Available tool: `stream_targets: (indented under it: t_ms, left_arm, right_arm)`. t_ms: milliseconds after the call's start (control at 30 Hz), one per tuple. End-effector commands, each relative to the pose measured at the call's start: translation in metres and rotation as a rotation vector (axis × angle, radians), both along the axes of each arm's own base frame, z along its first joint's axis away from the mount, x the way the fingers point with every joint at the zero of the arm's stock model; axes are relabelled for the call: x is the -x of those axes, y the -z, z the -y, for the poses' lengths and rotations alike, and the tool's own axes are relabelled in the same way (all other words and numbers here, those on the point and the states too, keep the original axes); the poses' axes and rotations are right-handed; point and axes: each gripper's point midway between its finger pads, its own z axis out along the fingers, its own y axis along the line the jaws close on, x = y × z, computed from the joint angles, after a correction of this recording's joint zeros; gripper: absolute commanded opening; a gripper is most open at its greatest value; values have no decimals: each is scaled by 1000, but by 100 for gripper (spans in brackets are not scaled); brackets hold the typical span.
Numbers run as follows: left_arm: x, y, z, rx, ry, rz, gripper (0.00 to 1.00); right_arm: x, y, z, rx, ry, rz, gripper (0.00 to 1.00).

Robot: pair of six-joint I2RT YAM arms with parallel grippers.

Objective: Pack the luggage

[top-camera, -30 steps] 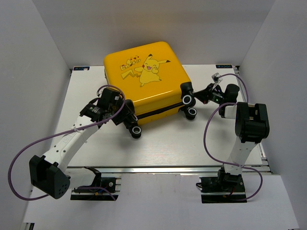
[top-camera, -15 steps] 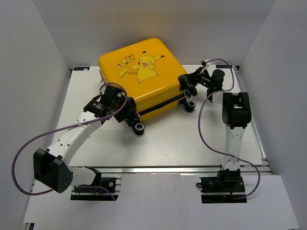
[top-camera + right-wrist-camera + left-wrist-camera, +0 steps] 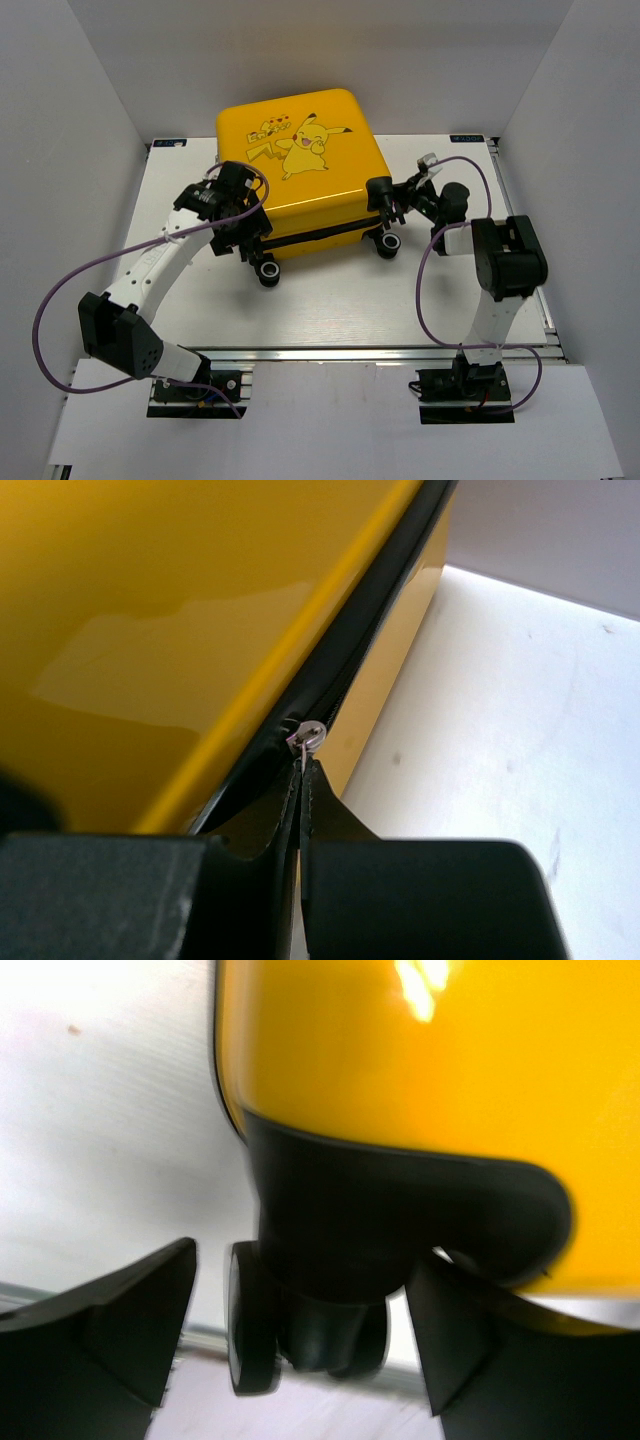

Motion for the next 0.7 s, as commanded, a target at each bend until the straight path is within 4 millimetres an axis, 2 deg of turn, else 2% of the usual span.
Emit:
stream_targets:
  t_ms: [0,33,67,100,133,167,200,233,267,333,367,433,467,533,567,600,667]
  left_arm:
    - [-8,-38,23,28,287,76,98]
    - [-16,-54,35,67,349,125,98]
    - [-23,-66,47,88,448,184,98]
    - [-23,-74,58,106,509,207,98]
    - [-20,-80,69,147,568,216,98]
    - [-24,-88,80,150,645,253,98]
    - [-22,-92,90,172,695,267,98]
    - [-15,-96,104,227,763,273,98]
    - [-17,-96,115,234,823,287,98]
    - [-11,-91,131,242,890,268,98]
    - [-9,-88,138,238,923,256,98]
    - [3,-85,155,245,992,240,98]
    - [7,-90,159,238,1029,252,98]
    - [13,-98,158,195,1050,264,98]
    - [11,-98,148,128,1010,264,98]
    - [12,-111,137,95,981,297,98]
    - [11,-116,113,5,893,305,98]
  right_arm:
    - [73,-71,-26,31,-127,272,0]
    - [92,-68,-35,33,-164,256,0]
    - [108,-81,-37,24,-171,279,0]
    - [126,-65,-42,27,-193,231,0]
    - [133,-61,-44,29,-187,202,0]
    - [147,-72,-51,28,-199,222,0]
    - [156,-69,-61,37,-210,219,0]
    - [155,-59,-60,74,-161,202,0]
    - [169,-64,-78,71,-192,201,0]
    - [173,-62,-85,77,-192,174,0]
    - [188,-67,-102,88,-239,206,0]
    - [194,-66,-108,109,-228,191,0]
    - [207,-65,-120,111,-262,196,0]
    - [212,-65,-123,100,-250,190,0]
    - [217,-65,-126,83,-255,186,0]
    - [215,-65,-125,79,-234,183,0]
    - [216,-64,-126,82,-220,183,0]
